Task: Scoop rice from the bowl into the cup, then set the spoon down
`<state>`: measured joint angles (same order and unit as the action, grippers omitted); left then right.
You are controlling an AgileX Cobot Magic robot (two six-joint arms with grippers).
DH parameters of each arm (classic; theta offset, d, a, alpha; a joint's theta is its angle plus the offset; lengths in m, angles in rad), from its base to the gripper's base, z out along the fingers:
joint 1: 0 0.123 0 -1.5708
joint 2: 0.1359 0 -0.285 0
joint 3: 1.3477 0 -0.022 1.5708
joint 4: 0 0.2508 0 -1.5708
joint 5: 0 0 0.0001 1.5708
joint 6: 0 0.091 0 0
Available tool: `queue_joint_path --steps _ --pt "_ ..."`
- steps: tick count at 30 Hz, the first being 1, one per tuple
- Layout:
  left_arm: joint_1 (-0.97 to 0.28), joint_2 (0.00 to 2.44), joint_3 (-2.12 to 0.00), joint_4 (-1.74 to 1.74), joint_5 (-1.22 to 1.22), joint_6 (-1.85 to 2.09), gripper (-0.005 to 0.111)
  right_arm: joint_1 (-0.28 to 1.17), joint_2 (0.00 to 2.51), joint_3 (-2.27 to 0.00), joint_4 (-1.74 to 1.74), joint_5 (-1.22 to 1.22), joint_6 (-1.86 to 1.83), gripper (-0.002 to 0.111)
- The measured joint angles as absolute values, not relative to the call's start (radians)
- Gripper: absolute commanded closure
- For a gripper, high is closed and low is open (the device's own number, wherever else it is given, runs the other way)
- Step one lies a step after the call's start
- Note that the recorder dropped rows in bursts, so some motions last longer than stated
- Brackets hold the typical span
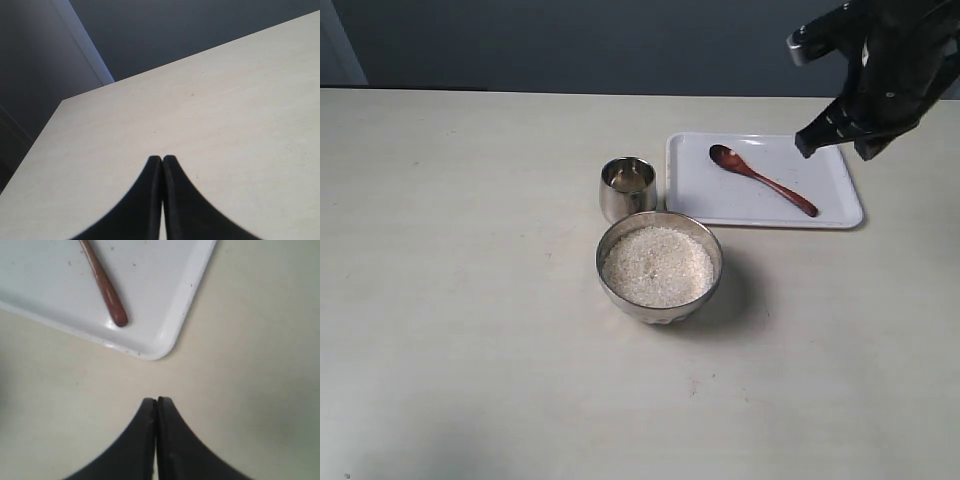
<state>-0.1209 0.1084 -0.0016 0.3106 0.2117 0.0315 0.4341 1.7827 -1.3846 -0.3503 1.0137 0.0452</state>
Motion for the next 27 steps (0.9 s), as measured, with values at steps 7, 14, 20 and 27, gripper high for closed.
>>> queue_joint_path --steps 7,14,20,27 --pt "-0.121 0.108 -0.002 0.311 0.212 0.032 0.106 0.434 1.580 -1.385 -0.228 1.124 0.045 0.108" --pt "-0.121 0.108 -0.002 0.311 0.212 0.032 0.106 0.434 1.266 -1.385 -0.020 1.200 0.045 0.108" --pt "-0.121 0.108 -0.002 0.311 0.212 0.032 0.106 0.434 1.027 -1.382 0.072 1.213 0.045 0.108" --pt "-0.121 0.108 -0.002 0.311 0.212 0.032 0.106 0.434 0.653 -1.209 0.082 1.222 0.158 0.108"
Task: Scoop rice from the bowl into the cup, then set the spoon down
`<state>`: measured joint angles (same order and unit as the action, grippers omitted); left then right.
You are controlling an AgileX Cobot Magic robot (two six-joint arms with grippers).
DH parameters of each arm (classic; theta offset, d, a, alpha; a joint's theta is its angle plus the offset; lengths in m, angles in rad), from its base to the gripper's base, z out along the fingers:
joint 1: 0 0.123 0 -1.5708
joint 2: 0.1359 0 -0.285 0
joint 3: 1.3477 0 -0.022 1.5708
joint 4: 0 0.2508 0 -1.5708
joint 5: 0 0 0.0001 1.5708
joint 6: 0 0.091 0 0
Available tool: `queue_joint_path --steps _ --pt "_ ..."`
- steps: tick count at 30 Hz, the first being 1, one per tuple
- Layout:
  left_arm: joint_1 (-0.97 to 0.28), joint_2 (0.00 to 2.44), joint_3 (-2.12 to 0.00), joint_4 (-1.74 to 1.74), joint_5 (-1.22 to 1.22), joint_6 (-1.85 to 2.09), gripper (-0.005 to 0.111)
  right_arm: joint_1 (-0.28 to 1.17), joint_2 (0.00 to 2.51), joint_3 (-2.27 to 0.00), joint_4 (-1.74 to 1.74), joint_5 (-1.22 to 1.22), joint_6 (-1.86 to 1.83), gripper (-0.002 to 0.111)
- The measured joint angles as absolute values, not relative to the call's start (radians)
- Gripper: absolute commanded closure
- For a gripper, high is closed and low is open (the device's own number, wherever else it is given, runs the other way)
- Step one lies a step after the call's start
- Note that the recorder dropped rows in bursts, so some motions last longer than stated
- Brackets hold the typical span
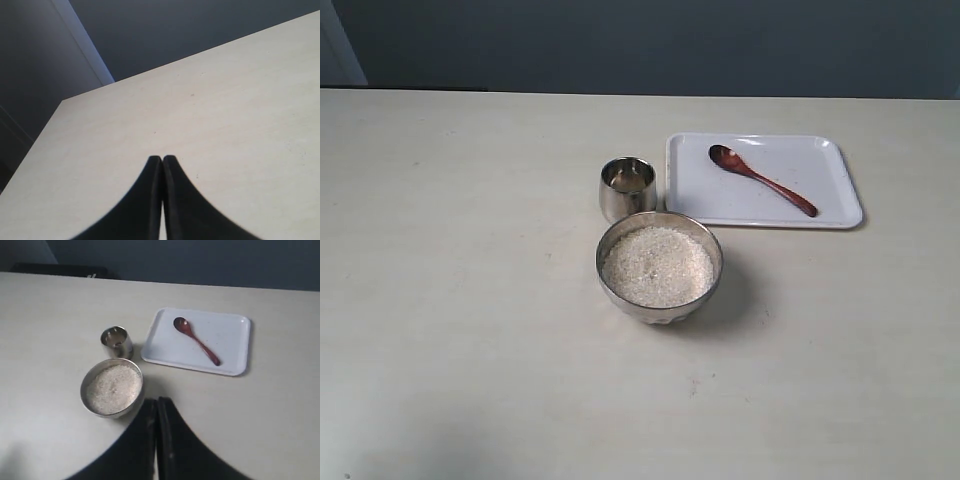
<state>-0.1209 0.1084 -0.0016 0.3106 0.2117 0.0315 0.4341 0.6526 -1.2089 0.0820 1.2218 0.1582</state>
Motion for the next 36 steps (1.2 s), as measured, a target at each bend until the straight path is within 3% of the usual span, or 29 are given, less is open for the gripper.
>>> queue_joint_path --steps 6,10,12,14,19,29,36 --pt "-0.121 0.108 -0.002 0.311 0.212 0.032 0.106 0.434 0.488 -1.140 0.035 1.183 0.355 0.108" --pt "-0.121 0.108 -0.002 0.311 0.212 0.032 0.106 0.429 0.477 -0.889 -0.131 1.029 0.259 0.108" --pt "-0.121 0.108 -0.002 0.311 0.212 0.032 0.106 0.359 0.455 -0.715 -0.181 0.834 0.247 0.108" --pt "-0.121 0.108 -0.002 0.311 0.212 0.032 0.106 0.188 0.405 -0.495 -0.148 0.557 0.243 0.108" --pt "-0.121 0.108 -0.002 0.311 0.212 0.032 0.106 -0.016 0.275 -0.221 -0.059 0.277 0.243 0.108" --pt "-0.121 0.108 -0.002 0.311 0.212 0.032 0.106 -0.087 0.046 -0.008 -0.056 0.169 0.240 0.108" --pt "-0.121 0.108 -0.002 0.311 0.212 0.032 0.106 -0.087 0.020 -0.006 -0.010 0.282 0.240 0.108"
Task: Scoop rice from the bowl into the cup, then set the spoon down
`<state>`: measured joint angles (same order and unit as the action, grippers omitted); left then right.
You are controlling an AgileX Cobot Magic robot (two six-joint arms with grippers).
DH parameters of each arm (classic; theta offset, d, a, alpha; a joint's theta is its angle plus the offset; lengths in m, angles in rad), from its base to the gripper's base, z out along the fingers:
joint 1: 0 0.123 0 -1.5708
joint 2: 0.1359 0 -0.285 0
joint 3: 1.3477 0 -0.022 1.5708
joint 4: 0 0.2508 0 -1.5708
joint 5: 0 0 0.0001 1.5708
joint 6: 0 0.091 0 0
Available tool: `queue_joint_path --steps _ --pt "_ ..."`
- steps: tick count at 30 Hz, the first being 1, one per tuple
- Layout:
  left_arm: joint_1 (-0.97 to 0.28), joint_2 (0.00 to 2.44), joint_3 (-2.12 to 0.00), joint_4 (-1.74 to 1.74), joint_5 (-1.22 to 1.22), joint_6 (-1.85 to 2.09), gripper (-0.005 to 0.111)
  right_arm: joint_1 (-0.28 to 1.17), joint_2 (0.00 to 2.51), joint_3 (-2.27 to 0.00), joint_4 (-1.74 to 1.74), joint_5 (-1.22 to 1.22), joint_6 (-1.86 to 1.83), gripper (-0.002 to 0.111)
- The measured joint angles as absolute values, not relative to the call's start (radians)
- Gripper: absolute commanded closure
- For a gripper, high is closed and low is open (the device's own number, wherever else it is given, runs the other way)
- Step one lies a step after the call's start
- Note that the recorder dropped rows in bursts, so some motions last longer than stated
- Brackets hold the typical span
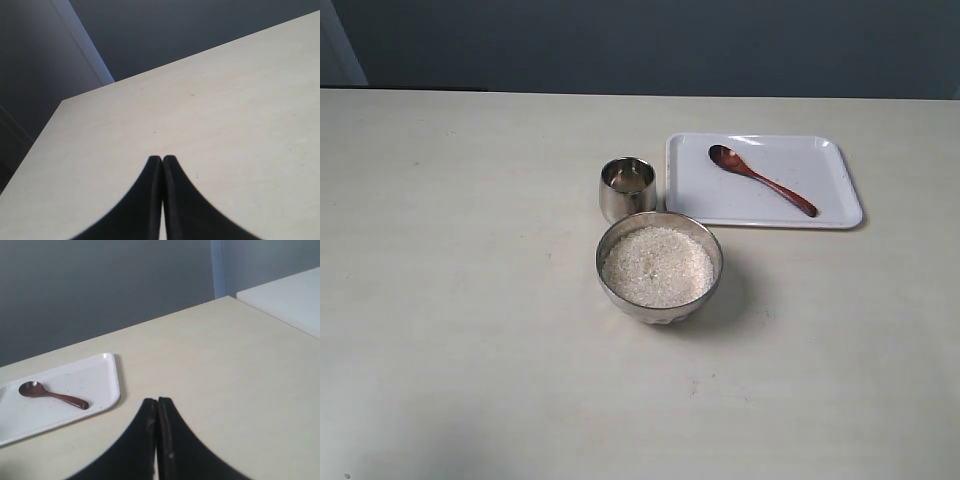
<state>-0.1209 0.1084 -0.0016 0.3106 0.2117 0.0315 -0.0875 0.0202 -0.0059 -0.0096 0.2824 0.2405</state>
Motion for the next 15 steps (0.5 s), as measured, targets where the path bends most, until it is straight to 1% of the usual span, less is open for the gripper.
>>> queue_joint_path --steps 15 --pt "-0.121 0.108 -0.002 0.311 0.212 0.032 0.106 -0.087 0.020 -0.002 0.000 0.318 0.240 0.108"
